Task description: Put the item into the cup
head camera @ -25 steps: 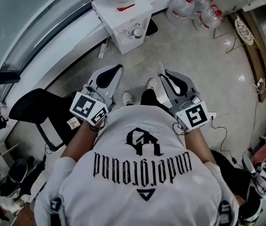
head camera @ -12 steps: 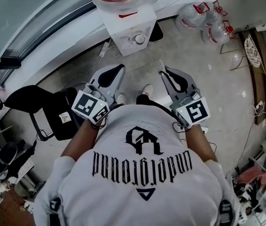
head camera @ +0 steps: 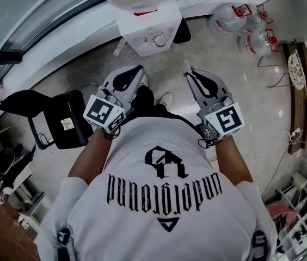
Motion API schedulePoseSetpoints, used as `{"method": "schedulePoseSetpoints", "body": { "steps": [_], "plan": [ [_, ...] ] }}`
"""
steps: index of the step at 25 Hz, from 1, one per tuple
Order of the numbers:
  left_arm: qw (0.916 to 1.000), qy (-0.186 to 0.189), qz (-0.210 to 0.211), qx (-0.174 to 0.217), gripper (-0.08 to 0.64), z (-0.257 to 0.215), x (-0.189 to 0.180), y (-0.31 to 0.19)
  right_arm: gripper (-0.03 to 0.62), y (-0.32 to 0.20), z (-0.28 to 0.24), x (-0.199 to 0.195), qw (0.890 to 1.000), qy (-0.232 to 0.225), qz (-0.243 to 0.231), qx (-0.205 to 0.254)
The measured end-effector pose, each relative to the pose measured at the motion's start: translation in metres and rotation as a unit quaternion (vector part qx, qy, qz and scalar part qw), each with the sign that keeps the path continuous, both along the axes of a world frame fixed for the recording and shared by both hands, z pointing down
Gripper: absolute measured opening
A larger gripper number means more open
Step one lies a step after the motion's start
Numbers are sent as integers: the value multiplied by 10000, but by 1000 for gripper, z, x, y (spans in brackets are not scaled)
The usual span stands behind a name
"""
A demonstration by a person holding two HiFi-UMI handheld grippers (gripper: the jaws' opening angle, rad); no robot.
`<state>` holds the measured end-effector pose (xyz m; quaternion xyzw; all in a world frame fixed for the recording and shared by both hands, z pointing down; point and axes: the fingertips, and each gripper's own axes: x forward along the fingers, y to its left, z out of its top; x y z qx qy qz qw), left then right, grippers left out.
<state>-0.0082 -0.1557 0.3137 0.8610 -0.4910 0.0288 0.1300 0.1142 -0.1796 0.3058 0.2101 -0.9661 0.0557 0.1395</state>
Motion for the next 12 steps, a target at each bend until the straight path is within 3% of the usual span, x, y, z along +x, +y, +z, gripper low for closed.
{"method": "schedulePoseSetpoints", "body": {
  "steps": [4, 12],
  "plan": [
    [9998, -167, 61, -82, 15, 18, -6, -14, 32, -16, 13, -10, 9999, 59, -51, -84],
    [9995, -127, 20, -289, 15, 47, -29, -43, 32, -49, 52, -31, 9989, 248, -19, -385]
  ]
}}
